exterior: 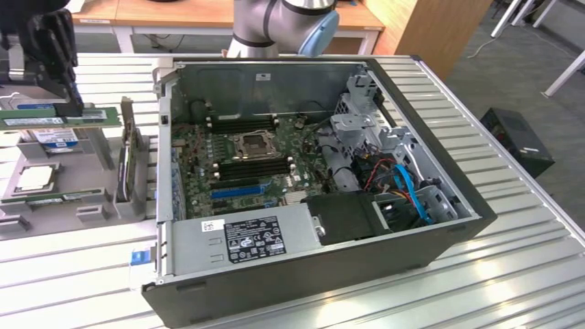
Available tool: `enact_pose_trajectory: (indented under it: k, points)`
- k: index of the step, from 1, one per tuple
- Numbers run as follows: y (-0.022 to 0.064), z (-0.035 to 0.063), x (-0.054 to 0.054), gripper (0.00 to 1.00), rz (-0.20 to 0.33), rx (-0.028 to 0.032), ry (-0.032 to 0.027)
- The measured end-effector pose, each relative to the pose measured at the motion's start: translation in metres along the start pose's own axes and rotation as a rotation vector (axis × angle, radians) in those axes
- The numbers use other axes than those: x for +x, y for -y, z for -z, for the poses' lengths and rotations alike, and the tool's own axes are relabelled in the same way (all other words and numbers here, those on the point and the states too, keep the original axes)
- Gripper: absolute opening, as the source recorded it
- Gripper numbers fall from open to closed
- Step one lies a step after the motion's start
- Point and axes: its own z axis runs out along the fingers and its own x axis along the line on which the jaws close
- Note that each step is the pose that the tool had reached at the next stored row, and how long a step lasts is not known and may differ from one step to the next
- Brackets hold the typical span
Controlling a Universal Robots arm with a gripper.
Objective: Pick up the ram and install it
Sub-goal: 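Pick up the ram and move it above insertion slot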
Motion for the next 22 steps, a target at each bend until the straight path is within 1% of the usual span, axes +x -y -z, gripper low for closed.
enact_pose_trajectory:
  k: [11,22]
  points:
    - [0.0211,0.0009,-0.001,0.12,0.001,-0.0004,-0.0001]
    - [0.0467,0.0021,-0.002,0.12,0.004,-0.0015,-0.0002]
